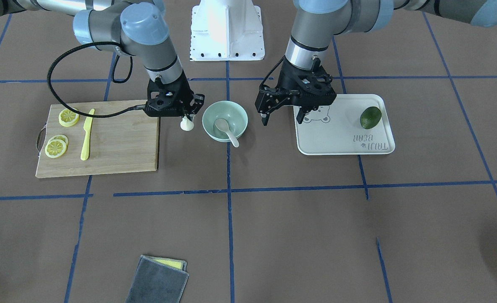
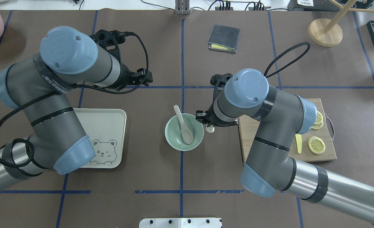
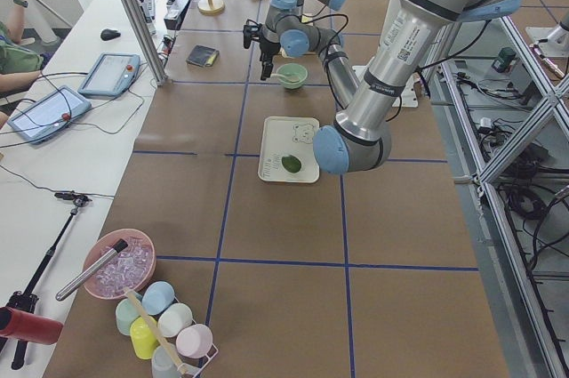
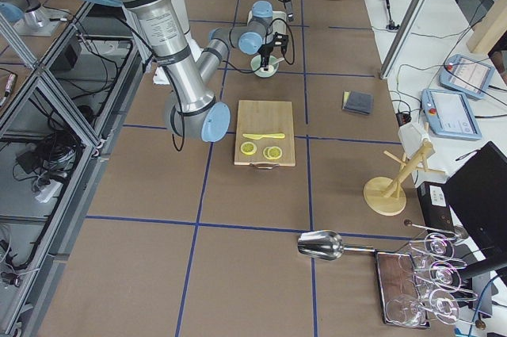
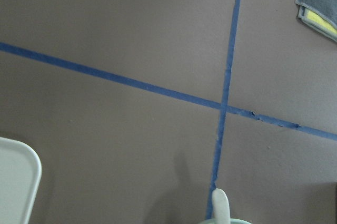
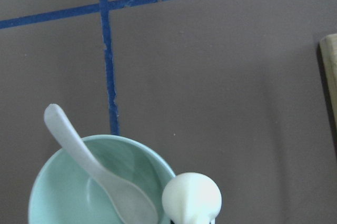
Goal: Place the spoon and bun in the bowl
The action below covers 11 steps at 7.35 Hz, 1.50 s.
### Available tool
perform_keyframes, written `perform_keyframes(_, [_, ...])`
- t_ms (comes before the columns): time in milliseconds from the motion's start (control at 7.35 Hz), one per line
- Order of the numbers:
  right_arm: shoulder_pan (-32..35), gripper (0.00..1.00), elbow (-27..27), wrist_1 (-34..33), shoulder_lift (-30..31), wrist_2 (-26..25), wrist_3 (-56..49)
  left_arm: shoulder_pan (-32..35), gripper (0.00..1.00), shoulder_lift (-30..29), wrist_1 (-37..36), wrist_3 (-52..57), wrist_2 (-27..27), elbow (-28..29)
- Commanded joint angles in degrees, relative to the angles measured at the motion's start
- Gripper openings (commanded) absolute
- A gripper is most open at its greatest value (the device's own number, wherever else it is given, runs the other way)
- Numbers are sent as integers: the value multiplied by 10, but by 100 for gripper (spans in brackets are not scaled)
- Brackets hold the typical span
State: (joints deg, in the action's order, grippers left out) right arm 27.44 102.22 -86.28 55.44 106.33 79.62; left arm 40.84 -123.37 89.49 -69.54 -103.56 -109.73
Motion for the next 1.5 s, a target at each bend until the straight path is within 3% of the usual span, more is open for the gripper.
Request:
perform_keyframes(0, [-26,12,-30,0,-40,-27,19,44,100,39,-22,83,-2,-40])
perform_keyframes(136, [-26,18,-53,1,-59,-28,20,62,100,59,-22,113,-2,-45])
perform_keyframes(272, [-26,71,-61,2,-68,-28,20,88,100,64,-23,146,-14,-47])
perform_keyframes(408, [-26,100,-62,2,-71,-28,20,118,100,78,-23,180,-43,-49])
perform_keyframes(1361, [-26,100,-56,1,-72,-28,33,154,100,111,-20,262,-47,-44])
